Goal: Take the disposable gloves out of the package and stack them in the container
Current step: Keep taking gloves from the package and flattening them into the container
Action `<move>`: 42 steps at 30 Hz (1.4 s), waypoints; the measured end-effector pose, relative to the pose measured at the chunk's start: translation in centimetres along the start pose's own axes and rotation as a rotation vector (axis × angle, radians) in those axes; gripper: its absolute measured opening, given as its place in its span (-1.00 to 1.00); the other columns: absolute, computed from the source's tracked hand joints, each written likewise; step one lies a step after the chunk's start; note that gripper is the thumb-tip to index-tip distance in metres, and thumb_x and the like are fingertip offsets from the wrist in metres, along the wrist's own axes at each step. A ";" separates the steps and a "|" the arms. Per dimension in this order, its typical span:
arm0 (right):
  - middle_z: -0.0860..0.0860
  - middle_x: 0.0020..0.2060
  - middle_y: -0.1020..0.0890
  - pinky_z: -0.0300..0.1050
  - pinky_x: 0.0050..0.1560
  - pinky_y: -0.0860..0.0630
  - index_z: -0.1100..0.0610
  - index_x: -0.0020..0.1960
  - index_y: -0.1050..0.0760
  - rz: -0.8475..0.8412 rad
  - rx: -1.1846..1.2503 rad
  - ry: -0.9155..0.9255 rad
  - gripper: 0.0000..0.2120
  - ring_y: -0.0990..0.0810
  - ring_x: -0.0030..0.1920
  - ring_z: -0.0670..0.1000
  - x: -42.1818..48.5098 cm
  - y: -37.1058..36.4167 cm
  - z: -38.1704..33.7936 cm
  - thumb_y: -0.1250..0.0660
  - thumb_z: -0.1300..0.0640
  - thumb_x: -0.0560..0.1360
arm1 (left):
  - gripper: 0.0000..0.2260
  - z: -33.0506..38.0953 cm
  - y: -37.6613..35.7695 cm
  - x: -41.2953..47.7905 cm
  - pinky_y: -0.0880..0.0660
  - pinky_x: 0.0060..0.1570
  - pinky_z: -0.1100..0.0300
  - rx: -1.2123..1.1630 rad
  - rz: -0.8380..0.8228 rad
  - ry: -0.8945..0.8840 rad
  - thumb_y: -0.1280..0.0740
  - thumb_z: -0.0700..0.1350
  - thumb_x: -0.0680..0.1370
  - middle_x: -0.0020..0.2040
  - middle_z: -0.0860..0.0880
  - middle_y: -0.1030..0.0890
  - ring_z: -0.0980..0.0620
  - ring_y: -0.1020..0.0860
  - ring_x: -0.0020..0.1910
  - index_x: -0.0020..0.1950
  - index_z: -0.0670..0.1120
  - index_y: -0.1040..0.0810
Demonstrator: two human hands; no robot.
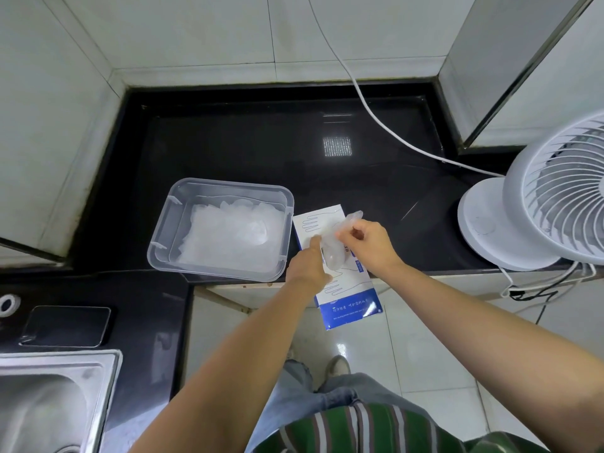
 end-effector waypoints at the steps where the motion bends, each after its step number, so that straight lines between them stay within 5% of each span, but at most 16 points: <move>1: 0.06 -0.03 -0.66 -0.15 -0.06 -0.59 0.17 0.11 -0.55 -0.070 0.008 -0.068 -0.82 -0.66 -0.03 0.04 0.1 0.2 0.0 -0.36 0.10 0.56 | -0.26 0.0 -0.1 0.0 -0.47 -0.03 0.14 -0.002 0.002 -0.002 -0.44 -0.14 0.49 0.21 -0.11 -0.55 -0.11 -0.56 0.13 0.53 -0.03 -0.06; 4: 0.09 0.02 -0.63 -0.07 -0.01 -0.63 0.20 0.15 -0.54 -0.247 -0.166 -0.098 -0.81 -0.66 0.00 0.08 0.7 0.0 0.4 -0.31 0.15 0.57 | -0.28 0.0 0.0 -0.1 -0.47 -0.04 0.13 -0.005 0.010 -0.006 -0.45 -0.15 0.48 0.19 -0.11 -0.56 -0.11 -0.56 0.11 0.51 -0.04 -0.09; 11: 0.12 0.03 -0.58 -0.12 0.07 -0.55 0.26 -0.02 -0.62 -0.121 -0.387 0.008 -0.91 -0.61 0.00 0.11 0.8 -1.4 0.1 -0.38 0.24 0.52 | -0.29 -0.1 -0.3 0.0 -0.50 -0.06 0.11 0.008 0.024 -0.003 -0.44 -0.15 0.48 0.13 -0.12 -0.59 -0.11 -0.58 0.05 0.49 -0.03 -0.09; 17: 0.12 -0.04 -0.65 0.01 0.02 -0.62 0.09 -0.17 -0.43 -0.173 -0.049 0.028 -0.83 -0.67 -0.03 0.10 0.5 1.2 -0.9 -0.40 0.15 0.53 | -0.27 -0.1 -0.4 0.2 -0.52 -0.03 0.10 -0.009 0.012 0.009 -0.45 -0.15 0.48 0.17 -0.11 -0.56 -0.11 -0.57 0.09 0.50 -0.03 -0.08; 21: 0.18 -0.08 -0.65 0.11 0.05 -0.62 0.22 -0.05 -0.44 -0.058 0.228 0.015 -0.85 -0.68 -0.08 0.12 0.5 2.2 -1.8 -0.32 0.13 0.56 | -0.29 0.0 -0.4 0.3 -0.51 -0.02 0.12 -0.016 0.004 0.006 -0.46 -0.15 0.48 0.20 -0.12 -0.54 -0.11 -0.57 0.11 0.49 -0.02 -0.10; 27: 0.12 -0.15 -0.65 -0.03 -0.05 -0.55 0.33 0.05 -0.56 -0.007 0.585 -0.073 -0.79 -0.62 -0.13 0.04 0.7 3.2 -4.4 -0.26 0.23 0.51 | -0.31 0.3 -0.1 0.3 -0.51 0.10 0.06 -0.007 -0.020 0.013 -0.37 -0.17 0.51 0.18 -0.12 -0.57 -0.16 -0.56 0.13 0.53 -0.02 -0.07; 31: 0.26 -0.02 -0.67 0.07 0.06 -0.58 0.28 0.10 -0.61 -0.080 0.623 -0.171 -0.58 -0.64 -0.09 0.12 0.5 3.1 -5.4 -0.27 0.07 0.35 | -0.60 1.5 1.7 0.2 -0.53 0.10 0.01 -0.357 0.102 0.031 -0.17 -0.18 0.60 0.14 -0.18 -0.59 -0.20 -0.57 0.06 0.45 -0.06 -0.31; 36: 0.15 -0.08 -0.65 -0.04 -0.02 -0.57 0.17 0.01 -0.57 -0.093 0.527 -0.118 -0.76 -0.63 -0.06 0.08 0.4 2.3 -6.2 -0.15 0.10 0.57 | -0.72 3.5 6.2 -0.7 -0.58 -0.02 0.07 -0.974 0.308 0.092 -0.08 0.01 0.64 -0.04 -0.08 -0.66 -0.11 -0.64 -0.05 0.08 -0.06 -0.55; 39: 0.13 -0.19 -0.62 -0.02 -0.04 -0.53 0.17 -0.09 -0.55 -0.144 0.456 -0.063 -0.76 -0.60 -0.14 0.07 0.3 1.7 -7.2 -0.15 0.09 0.54 | -0.77 3.0 9.2 -0.8 -0.62 -0.04 0.10 -1.145 0.272 0.107 -0.19 0.07 0.58 -0.03 -0.05 -0.66 -0.03 -0.66 -0.10 -0.03 0.00 -0.58; 42: 0.08 -0.35 -0.58 -0.03 -0.15 -0.44 0.20 -0.21 -0.51 -0.239 0.391 -0.035 -0.76 -0.51 -0.30 0.00 0.0 0.8 -8.2 -0.15 0.09 0.48 | -0.90 1.8 11.0 -1.0 -0.51 -0.26 0.27 -1.014 0.223 0.189 -0.33 -0.06 0.54 -0.11 -0.04 -0.60 0.05 -0.59 -0.20 -0.13 -0.05 -0.54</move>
Point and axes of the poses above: each hand's wrist, its own x-axis towards the middle knuckle, its own y-axis out of the back of the hand, z = x × y, the point moved 1 cm from there along x, towards the middle knuckle
